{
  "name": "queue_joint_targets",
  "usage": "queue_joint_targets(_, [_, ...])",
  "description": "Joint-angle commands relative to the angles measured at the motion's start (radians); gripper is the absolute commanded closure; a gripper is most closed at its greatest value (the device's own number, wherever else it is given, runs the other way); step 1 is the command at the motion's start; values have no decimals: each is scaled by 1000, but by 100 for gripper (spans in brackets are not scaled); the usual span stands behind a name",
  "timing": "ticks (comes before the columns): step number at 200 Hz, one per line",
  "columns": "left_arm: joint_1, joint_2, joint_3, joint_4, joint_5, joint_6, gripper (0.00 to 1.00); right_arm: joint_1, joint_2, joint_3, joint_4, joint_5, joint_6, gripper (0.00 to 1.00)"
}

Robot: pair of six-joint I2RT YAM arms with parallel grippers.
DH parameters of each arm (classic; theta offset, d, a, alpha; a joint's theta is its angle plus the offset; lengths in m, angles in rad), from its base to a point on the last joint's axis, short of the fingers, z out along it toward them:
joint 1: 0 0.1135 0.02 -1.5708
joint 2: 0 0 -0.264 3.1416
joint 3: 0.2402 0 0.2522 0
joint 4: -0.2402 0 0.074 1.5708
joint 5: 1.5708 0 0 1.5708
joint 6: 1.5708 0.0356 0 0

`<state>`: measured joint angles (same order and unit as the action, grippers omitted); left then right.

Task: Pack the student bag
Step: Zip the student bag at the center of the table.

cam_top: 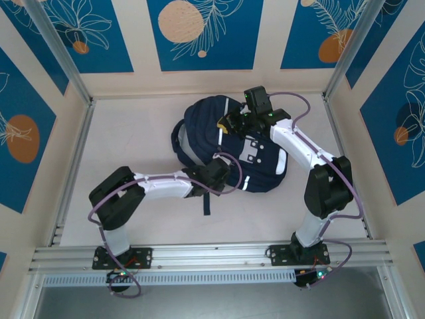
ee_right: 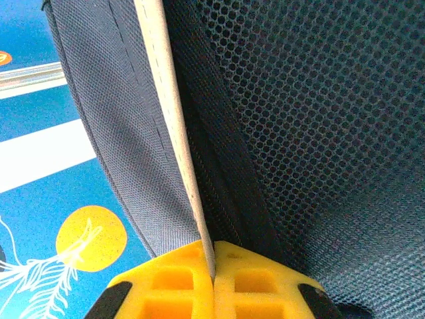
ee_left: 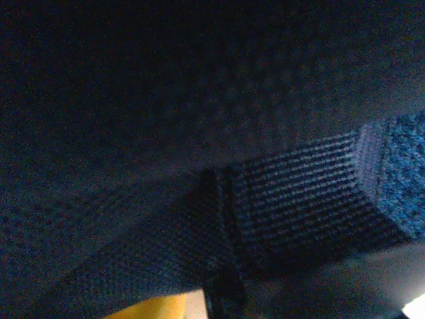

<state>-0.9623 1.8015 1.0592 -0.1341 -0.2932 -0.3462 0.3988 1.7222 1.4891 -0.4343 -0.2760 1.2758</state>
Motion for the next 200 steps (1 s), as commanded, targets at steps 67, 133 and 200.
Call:
queue_joint_targets(67, [32, 25, -60, 67, -10, 40, 88, -21, -103, -19, 26, -66, 19, 100])
queue_joint_targets(133, [34, 35, -91, 168, -31, 86, 87, -22, -101, -19, 39, -75, 26, 100])
queue_joint_targets(200, [33, -117, -165, 102, -14, 71, 100, -11, -66, 56, -167, 46, -197, 100])
